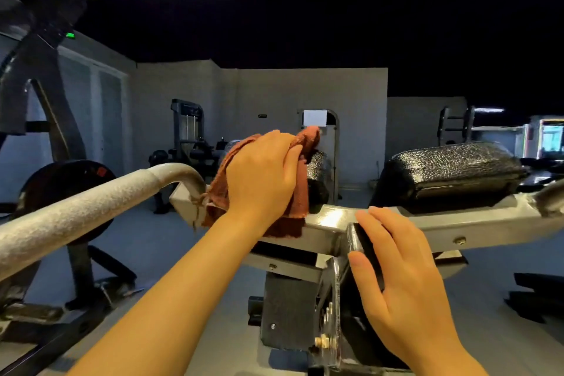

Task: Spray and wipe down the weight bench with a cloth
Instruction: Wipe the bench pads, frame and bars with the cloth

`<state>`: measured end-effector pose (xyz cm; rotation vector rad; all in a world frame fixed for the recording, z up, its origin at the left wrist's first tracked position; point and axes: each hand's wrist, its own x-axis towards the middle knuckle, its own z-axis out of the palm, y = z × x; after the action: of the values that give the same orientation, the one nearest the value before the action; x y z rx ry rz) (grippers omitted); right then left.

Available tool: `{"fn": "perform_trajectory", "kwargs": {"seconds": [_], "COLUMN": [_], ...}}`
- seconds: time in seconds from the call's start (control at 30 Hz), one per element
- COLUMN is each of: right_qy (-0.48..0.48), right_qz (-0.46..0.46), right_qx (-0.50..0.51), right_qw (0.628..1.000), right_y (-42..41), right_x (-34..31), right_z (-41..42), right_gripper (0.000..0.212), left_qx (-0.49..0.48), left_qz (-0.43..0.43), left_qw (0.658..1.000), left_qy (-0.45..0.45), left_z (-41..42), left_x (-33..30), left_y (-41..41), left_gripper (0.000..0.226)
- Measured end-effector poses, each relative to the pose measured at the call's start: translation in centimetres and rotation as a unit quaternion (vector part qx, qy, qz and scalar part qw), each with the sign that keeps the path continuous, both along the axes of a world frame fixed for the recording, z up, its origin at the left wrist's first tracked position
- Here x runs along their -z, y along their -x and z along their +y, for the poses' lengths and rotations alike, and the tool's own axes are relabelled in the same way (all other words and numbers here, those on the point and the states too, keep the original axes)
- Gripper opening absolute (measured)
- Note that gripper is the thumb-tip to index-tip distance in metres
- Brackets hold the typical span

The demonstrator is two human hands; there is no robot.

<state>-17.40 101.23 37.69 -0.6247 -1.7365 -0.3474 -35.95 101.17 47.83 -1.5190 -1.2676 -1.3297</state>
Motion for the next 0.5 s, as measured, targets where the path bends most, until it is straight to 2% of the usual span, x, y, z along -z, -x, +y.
{"fn": "perform_trajectory", "kwargs": {"seconds": [0.07,0.17,0.23,0.3,0.43,0.5], "right_qy": [0.0,0.005,0.005,0.006,0.017,0.014], "right_qz": [-0.004,-0.012,-0.012,-0.008,-0.001,0.004], "right_qx": [-0.006,-0.009,-0.011,-0.016,-0.025,-0.025], "right_qw": [1.0,1.0,1.0,1.0,1.0,1.0], "right_y": [-0.1,-0.3,-0.3,-0.3,-0.5,-0.5], "right_x": [-0.1,0.1,0.1,0.1,0.3,0.3], "right_z": [0.0,0.0,0.0,0.0,0.3,0.3], "right_gripper": [0.056,0.058,0.057,0.056,0.057,0.058], "left_qx": [0.014,-0.018,-0.015,0.008,-0.005,-0.021], "left_qz": [0.065,0.187,0.209,0.176,-0.005,-0.025], "left_qw": [0.998,0.981,0.977,0.983,0.996,0.996], "left_qy": [0.02,0.042,0.044,0.054,0.09,0.088], "left_z": [0.7,1.6,1.6,0.8,-0.8,-1.5], "left_x": [-0.1,0.0,-0.3,-0.7,-2.1,-2.5], "left_y": [-2.6,-4.6,-4.0,-3.4,1.8,4.4], "left_gripper": [0.029,0.034,0.036,0.037,0.029,0.028]}}
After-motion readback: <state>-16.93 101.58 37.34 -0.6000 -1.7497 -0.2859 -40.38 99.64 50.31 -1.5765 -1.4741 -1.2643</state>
